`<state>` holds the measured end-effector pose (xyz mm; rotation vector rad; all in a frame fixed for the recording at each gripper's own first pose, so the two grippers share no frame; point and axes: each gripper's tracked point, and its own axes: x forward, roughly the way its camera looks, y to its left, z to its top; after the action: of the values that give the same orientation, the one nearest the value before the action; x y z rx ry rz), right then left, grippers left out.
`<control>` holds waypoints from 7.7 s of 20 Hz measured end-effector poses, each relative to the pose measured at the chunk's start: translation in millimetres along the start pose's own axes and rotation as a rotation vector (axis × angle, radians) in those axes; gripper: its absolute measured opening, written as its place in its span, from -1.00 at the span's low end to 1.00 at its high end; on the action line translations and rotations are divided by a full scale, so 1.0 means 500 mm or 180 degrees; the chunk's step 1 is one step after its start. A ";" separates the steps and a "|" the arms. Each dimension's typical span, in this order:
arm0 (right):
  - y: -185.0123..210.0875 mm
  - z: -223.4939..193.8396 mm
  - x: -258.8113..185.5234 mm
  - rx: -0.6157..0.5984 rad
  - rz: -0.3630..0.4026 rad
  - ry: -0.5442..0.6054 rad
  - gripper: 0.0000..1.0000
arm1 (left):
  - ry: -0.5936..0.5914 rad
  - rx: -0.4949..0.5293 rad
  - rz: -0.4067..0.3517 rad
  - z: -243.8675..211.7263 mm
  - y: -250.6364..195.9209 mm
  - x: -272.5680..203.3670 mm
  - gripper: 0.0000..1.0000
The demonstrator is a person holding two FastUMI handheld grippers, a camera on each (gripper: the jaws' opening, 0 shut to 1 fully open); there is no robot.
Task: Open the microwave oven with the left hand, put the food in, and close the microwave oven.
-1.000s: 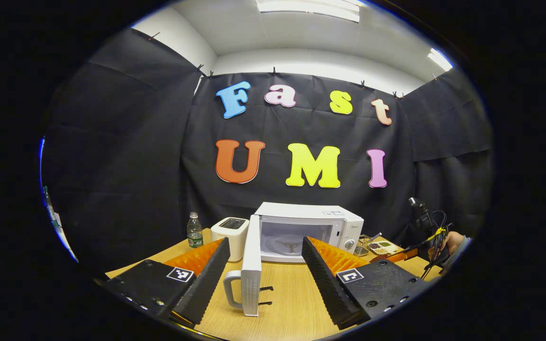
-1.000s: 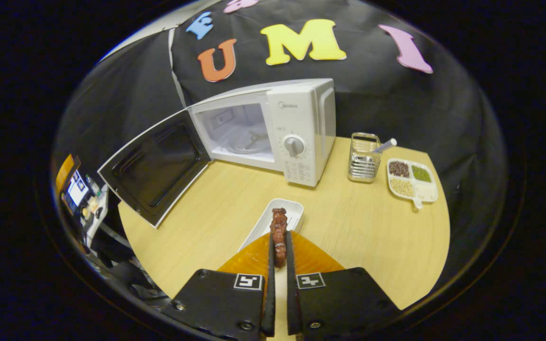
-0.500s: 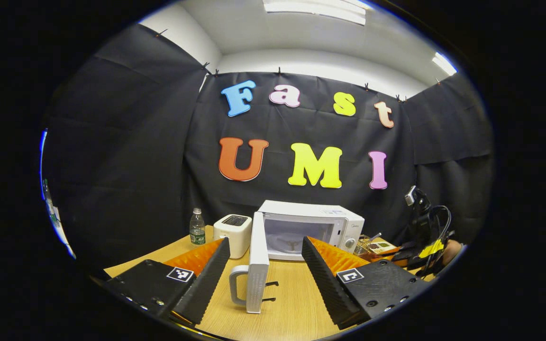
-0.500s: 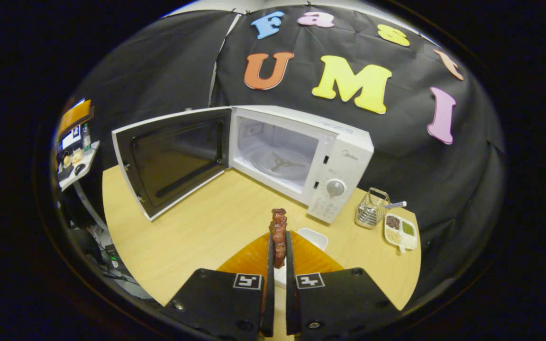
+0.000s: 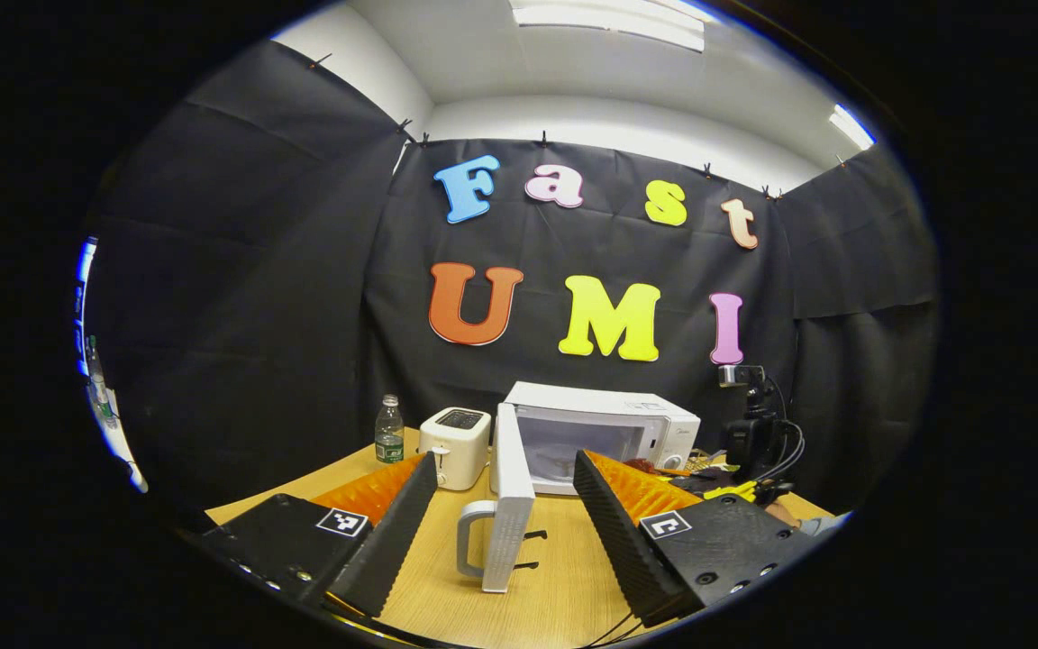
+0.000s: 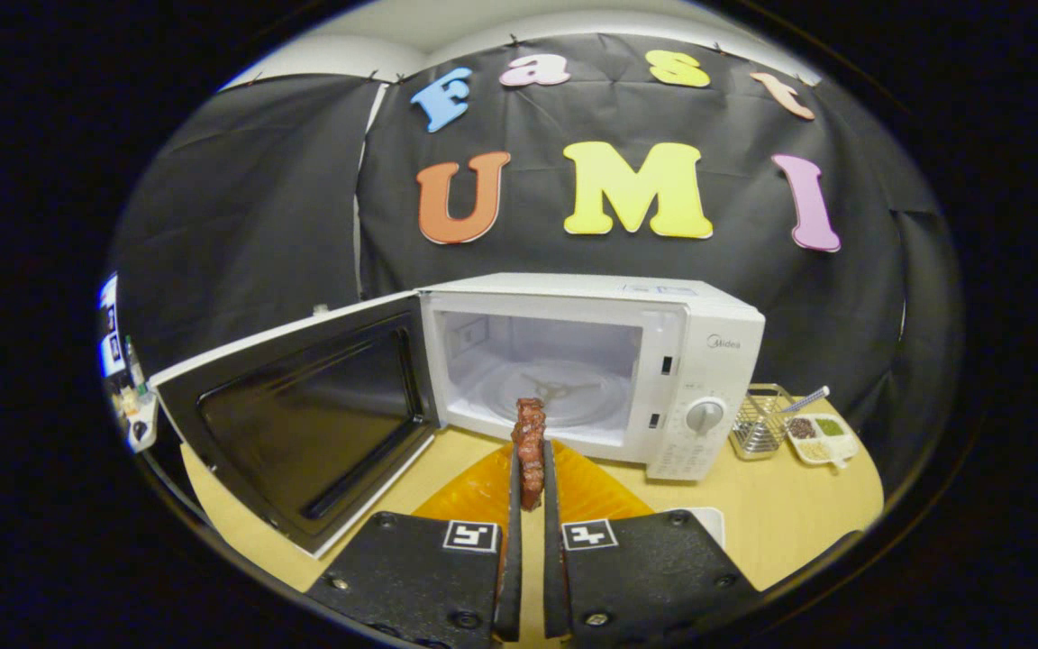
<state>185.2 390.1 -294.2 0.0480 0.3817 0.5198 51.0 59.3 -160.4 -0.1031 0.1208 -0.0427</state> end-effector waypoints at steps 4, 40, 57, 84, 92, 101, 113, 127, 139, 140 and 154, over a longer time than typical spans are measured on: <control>-0.001 0.019 0.108 0.0466 -0.0340 -0.0237 -0.74 | 0.0067 0.0010 0.0028 -0.013 0.004 -0.002 0.87; -0.047 -0.068 0.500 0.1950 -0.1119 -0.0051 -0.44 | 0.0630 0.0100 0.0049 -0.125 0.030 0.034 0.88; -0.114 0.085 0.097 0.0883 -0.0781 -0.0175 0.41 | 0.0621 0.0025 0.0301 -0.154 0.145 0.056 0.88; -0.254 0.235 -0.593 -0.0140 -0.0789 -0.1036 0.92 | 0.0370 0.0143 -0.0040 -0.249 0.103 0.180 -1.00; -0.325 0.274 -0.658 -0.0108 -0.0919 -0.1255 0.92 | 0.0335 0.0219 -0.0438 -0.270 -0.054 0.207 -1.00; -0.442 0.252 -0.691 0.0112 -0.1147 -0.1216 0.99 | 0.0420 0.0155 -0.0942 -0.319 -0.221 0.316 -1.00; -0.523 0.255 -0.700 0.0048 -0.1281 -0.1272 0.96 | 0.0618 0.0075 -0.1235 -0.357 -0.368 0.462 -1.00; -0.569 0.260 -0.763 -0.0034 -0.1425 -0.1285 0.96 | 0.0877 -0.0156 -0.0977 -0.377 -0.459 0.660 -1.00; -0.532 0.232 -0.822 0.0033 -0.1431 -0.1140 0.83 | 0.1110 0.0008 -0.0815 -0.371 -0.471 0.614 -0.99; -0.534 0.228 -0.823 0.0039 -0.1454 -0.1100 0.82 | 0.1096 0.0013 -0.0801 -0.357 -0.467 0.598 -0.99; -0.441 0.224 -0.855 0.0121 -0.1350 -0.0969 0.83 | 0.0701 0.0111 -0.0672 -0.082 -0.374 0.277 0.88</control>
<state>-10.6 -6.7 -74.5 0.0794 0.0966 0.0818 176.5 -137.4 -197.4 -0.0758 0.3288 -0.2671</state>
